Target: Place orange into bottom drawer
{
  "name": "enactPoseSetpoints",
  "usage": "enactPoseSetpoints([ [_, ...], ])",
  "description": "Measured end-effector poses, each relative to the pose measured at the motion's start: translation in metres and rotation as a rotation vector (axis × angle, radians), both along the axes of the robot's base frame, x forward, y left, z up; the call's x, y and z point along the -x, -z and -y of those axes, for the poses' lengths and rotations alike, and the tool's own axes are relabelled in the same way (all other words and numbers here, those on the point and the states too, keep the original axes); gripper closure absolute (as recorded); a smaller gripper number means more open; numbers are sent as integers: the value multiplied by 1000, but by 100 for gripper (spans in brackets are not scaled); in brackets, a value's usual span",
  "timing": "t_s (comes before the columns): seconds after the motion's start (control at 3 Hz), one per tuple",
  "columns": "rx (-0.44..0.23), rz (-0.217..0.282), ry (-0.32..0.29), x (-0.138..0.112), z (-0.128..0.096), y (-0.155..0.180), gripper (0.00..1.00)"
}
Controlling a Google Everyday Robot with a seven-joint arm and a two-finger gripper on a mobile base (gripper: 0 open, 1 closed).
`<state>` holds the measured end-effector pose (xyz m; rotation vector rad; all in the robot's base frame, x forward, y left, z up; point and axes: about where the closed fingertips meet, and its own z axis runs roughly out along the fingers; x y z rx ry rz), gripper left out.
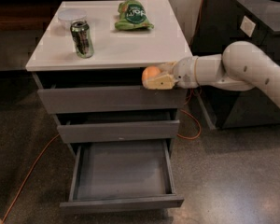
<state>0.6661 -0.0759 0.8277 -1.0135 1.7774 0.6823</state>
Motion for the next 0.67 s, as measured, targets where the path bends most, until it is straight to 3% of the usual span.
enactPoseSetpoints([
  [0.33, 88, -93, -89, 18, -18, 47, 100],
  [0.67, 290, -107, -138, 34, -28, 114, 100],
])
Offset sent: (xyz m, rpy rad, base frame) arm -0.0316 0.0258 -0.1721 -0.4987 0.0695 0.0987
